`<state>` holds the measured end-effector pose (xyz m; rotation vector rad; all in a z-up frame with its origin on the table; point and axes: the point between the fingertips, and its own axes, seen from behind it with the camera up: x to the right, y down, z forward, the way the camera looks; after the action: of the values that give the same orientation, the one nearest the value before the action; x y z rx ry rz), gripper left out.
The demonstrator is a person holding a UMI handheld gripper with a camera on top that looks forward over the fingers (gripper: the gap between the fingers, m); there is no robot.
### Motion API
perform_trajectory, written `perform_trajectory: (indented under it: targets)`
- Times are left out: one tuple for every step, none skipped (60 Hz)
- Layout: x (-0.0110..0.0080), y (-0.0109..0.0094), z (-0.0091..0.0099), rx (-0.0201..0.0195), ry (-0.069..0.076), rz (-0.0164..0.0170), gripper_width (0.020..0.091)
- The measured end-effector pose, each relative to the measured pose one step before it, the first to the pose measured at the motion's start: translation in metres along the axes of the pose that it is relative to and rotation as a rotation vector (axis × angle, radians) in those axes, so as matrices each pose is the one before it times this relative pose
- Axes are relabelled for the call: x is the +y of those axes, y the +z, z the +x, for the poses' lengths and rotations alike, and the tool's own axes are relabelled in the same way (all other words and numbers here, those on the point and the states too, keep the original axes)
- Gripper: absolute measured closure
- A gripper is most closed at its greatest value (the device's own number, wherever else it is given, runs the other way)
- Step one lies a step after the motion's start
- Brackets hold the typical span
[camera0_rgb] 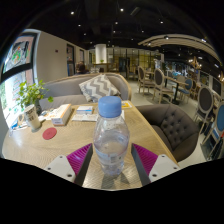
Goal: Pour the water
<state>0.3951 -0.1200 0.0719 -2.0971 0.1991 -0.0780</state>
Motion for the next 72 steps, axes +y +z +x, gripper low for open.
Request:
perform_trajectory:
  targets:
    - [-0.00159,0.00182,0.00143,-0.00222,-0.0041,0.0026,0.0343]
    - [0.00002,0.00182,-0.00004,-0.00038,-0.0043,0.00212,0.0365]
    - [-0.0003,0.00174,-0.00035,-0.00078,-0.0033,0.00269,0.0392]
    - [-0.00027,0.00159,-0.00047,-0.0011,-0.0027,0.00332,0.0421]
    - [-0.0002,0.00173,-0.00068,-0.00173,-0.0025,0.00278,0.0459]
    - [-0.00007,0.00147,-0.00041,-0.0012,-0.0015,0.0017,0.05]
    - [-0.00011,0.002,0.00045,0.00284,0.0,0.00093,0.0543]
    - [0.0002,0.00049,0.0006,0.00395,-0.0015,0.00069,0.0559]
    - [-0.00087,0.00024,0.00038,0.0022,0.0,0.00471,0.0558]
    - [-0.00048,0.00047,-0.00021,-0.00089,-0.0005,0.00217,0.0559]
    - [-0.0001,0.00021,-0.00017,-0.00055,-0.0008,-0.00017,0.0566]
    - [-0.00001,0.00047,-0.00039,-0.00118,-0.0003,-0.00073,0.0579]
    - [-0.00023,0.00026,-0.00034,-0.00046,-0.0003,-0.00059,0.0586]
    - [0.00003,-0.00034,0.00048,-0.00084,0.0,0.00003,0.0588]
    - [-0.00024,-0.00015,-0.0001,0.00054,0.0009,0.00028,0.0605]
    - [0.00001,0.00012,-0.00011,0.00024,0.0013,0.00008,0.0628]
    - [-0.00013,-0.00008,0.00011,0.00181,0.0019,-0.00021,0.0629]
    - [-0.00048,-0.00006,0.00013,0.00232,0.0021,0.00085,0.0639]
    - [-0.00022,0.00012,-0.00016,0.00132,0.0013,0.00021,0.0652]
    - [-0.00051,0.00011,-0.00008,0.00176,0.0008,0.00139,0.0661]
    - [-0.00037,0.00017,0.00012,0.00231,0.0007,0.00156,0.0676]
    - [-0.00054,0.0002,0.00031,0.0031,0.0003,0.00083,0.069]
    - [-0.00047,0.00018,0.00077,0.00563,-0.0005,0.00012,0.069]
    - [-0.00081,0.00023,0.00055,0.00666,-0.0014,0.00022,0.0704]
    - [-0.00038,0.00003,0.00042,0.00527,-0.0036,0.00005,0.0717]
    - [-0.0007,-0.00001,0.00025,0.00599,-0.0035,-0.00014,0.0717]
    - [-0.00042,-0.0002,-0.00007,0.00467,-0.0057,-0.00108,0.0717]
    - [-0.00079,-0.00012,-0.00081,0.0014,-0.0067,0.00023,0.0747]
    - [-0.00092,0.00017,-0.00097,0.00024,-0.0045,0.00026,0.0751]
    - [-0.00112,0.0,-0.0001,0.00471,-0.0039,0.001,0.0751]
    - [-0.00103,0.0,-0.00087,0.00289,-0.0025,-0.00006,0.0751]
    - [-0.00123,-0.00003,-0.00108,0.00167,-0.0029,0.00012,0.075]
    - [-0.00135,-0.00015,-0.00104,0.00001,-0.0044,-0.00015,0.0751]
    - [-0.00181,0.00011,-0.00136,-0.00135,-0.005,0.00032,0.0751]
    - [-0.00228,-0.00019,-0.00046,0.00163,-0.0047,0.00228,0.0751]
    - [-0.0026,-0.00031,-0.00015,0.00318,-0.0026,0.00382,0.0751]
    - [-0.00257,-0.00273,0.00002,0.00387,-0.0044,0.00071,0.0751]
    - [-0.00221,-0.00018,-0.00121,0.00105,-0.0054,-0.00017,0.0751]
    - [-0.0024,-0.00023,-0.00154,0.0008,-0.0059,-0.00053,0.0753]
    - [-0.00307,-0.00012,-0.00109,0.00278,-0.0036,0.00094,0.0751]
    - [-0.00354,-0.0005,-0.00086,0.00499,-0.0011,0.00289,0.0752]
    - [-0.00372,-0.00022,-0.0016,0.00544,-0.0016,0.00391,0.0752]
    - [-0.00437,-0.00041,-0.00139,0.00368,-0.0042,0.00259,0.0752]
    - [-0.0046,-0.00061,-0.00152,0.00308,-0.0064,0.00213,0.0752]
    - [-0.00477,-0.00019,-0.00294,0.005,-0.0068,0.00374,0.0752]
    - [-0.00496,-0.00021,-0.00162,0.00681,-0.0071,0.00503,0.0751]
    - [-0.00551,-0.00019,-0.00165,0.0077,-0.0083,0.00428,0.0751]
    - [-0.00585,0.00001,-0.00181,0.00746,-0.0097,0.00348,0.0751]
    - [-0.00613,-0.00016,-0.00194,0.00664,-0.0104,0.00382,0.0751]
    - [-0.0065,-0.00009,-0.00274,0.00619,-0.0107,0.00421,0.0752]
    - [-0.0073,0.00028,-0.00284,0.00694,-0.0106,0.00532,0.0752]
    - [-0.00747,0.00001,-0.00262,0.00725,-0.0105,0.00594,0.0751]
    - [-0.00777,0.00019,-0.00288,0.00767,-0.0109,0.00588,0.0751]
    - [-0.00757,0.00035,-0.00165,0.00657,-0.012,0.00695,0.0752]
    - [-0.00839,0.00098,-0.00411,0.00844,-0.0155,0.00669,0.0752]
    - [-0.00819,0.00099,-0.00378,0.00996,-0.0167,0.00706,0.0752]
    - [-0.00855,0.00033,-0.00302,0.01154,-0.0181,0.0061,0.0751]
    - [-0.00876,0.00037,-0.00346,0.01232,-0.0191,0.00466,0.0751]
    - [-0.00914,0.00065,-0.00401,0.01121,-0.0207,0.00377,0.0751]
    - [-0.00915,0.00072,-0.00203,0.0079,-0.0211,0.0054,0.0752]
    - [-0.00998,0.00077,-0.00466,0.00864,-0.0228,0.00613,0.0751]
    - [-0.00977,0.00046,-0.00538,0.00949,-0.0248,0.00811,0.0751]
    - [-0.01057,0.00114,-0.0048,0.00892,-0.0265,0.00859,0.075]
    - [-0.01048,0.00188,-0.00505,0.00913,-0.0296,0.00915,0.075]
    - [-0.01016,0.00226,-0.00512,0.00963,-0.0328,0.00838,0.0751]
    - [-0.00995,0.00231,-0.00484,0.01098,-0.0348,0.00666,0.0751]
    - [-0.00989,0.00219,-0.00447,0.01197,-0.0354,0.00641,0.075]
    - [-0.01053,0.0025,-0.00343,0.01117,-0.0351,0.00645,0.0749]
    - [-0.00877,0.00162,-0.00557,0.01197,-0.0339,0.00608,0.075]
    - [-0.00636,-0.00016,-0.00084,0.00635,-0.0301,0.008,0.0751]
    - [-0.01205,0.00254,-0.00616,0.01177,-0.0383,0.002,0.0751]
    - [-0.00945,0.00137,-0.00447,0.00966,-0.0354,0.00382,0.0751]
